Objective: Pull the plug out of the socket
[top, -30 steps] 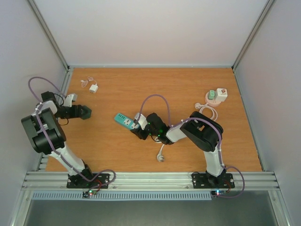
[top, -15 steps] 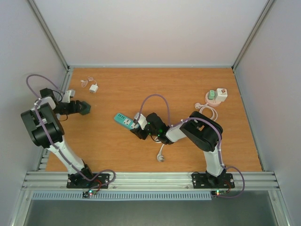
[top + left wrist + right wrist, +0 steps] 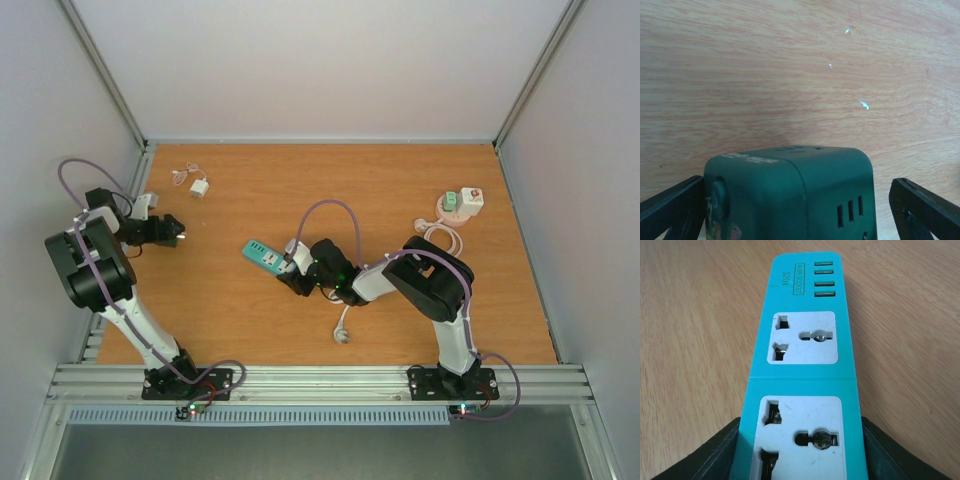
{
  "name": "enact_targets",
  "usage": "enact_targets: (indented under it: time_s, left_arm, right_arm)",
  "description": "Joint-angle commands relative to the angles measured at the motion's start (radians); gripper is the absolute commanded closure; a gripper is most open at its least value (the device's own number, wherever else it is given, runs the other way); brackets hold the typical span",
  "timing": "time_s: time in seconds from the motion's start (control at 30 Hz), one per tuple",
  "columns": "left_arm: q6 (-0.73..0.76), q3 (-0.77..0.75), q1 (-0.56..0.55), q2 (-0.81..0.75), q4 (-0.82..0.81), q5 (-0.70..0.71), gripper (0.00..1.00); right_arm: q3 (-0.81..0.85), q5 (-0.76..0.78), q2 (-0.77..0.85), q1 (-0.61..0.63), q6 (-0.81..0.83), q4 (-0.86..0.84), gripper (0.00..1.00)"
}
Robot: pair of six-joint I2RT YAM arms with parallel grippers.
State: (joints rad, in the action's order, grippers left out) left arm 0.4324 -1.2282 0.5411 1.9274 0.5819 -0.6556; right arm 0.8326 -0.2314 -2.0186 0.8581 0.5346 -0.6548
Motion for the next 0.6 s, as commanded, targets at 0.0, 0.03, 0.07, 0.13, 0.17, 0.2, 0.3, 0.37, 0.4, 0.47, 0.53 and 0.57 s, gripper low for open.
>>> enact_targets:
  time_s: [0.0,0.03,0.07,0.13,0.17,0.2,0.3,0.37,0.4,0.47,0.53,0.57]
  left_arm:
    - [0.010,0.026,0.008,-0.053,-0.034,0.012,0.00]
    - [0.014,0.033,0.008,-0.067,-0.035,0.016,0.00]
    - [0.018,0.040,0.008,-0.081,-0.036,0.021,0.00]
    - [0.025,0.054,0.008,-0.112,-0.037,0.029,0.00]
    - [0.027,0.061,0.008,-0.128,-0.038,0.034,0.00]
    - [0.031,0.068,0.008,-0.144,-0.040,0.038,0.00]
    - [0.050,0.056,0.008,-0.187,-0.026,0.058,0.00]
    - [0.065,0.034,0.008,-0.205,-0.008,0.073,0.00]
    - [0.074,0.027,0.009,-0.212,0.001,0.081,0.00]
    - [0.082,0.018,0.008,-0.223,0.006,0.094,0.00]
    - [0.085,0.012,0.008,-0.225,0.013,0.099,0.00]
    - [0.086,0.007,0.008,-0.225,0.016,0.099,0.00]
  right_arm:
    - [-0.006,-0.014,-0.045,0.001,-0.002,0.157,0.60]
    - [-0.003,-0.013,-0.043,0.001,-0.003,0.160,0.58]
    - [-0.001,-0.010,-0.042,0.001,-0.004,0.163,0.56]
    - [0.007,-0.003,-0.042,0.001,-0.011,0.168,0.55]
    - [0.011,0.002,-0.043,0.000,-0.015,0.169,0.55]
    - [0.017,0.009,-0.044,-0.001,-0.020,0.172,0.56]
    - [0.034,0.020,-0.045,-0.004,-0.032,0.186,0.56]
    - [0.046,0.021,-0.042,-0.010,-0.041,0.208,0.56]
    - [0.054,0.021,-0.041,-0.014,-0.047,0.218,0.55]
    - [0.064,0.021,-0.039,-0.024,-0.054,0.239,0.55]
    - [0.072,0.024,-0.035,-0.028,-0.052,0.257,0.55]
    - [0.075,0.026,-0.032,-0.030,-0.055,0.265,0.54]
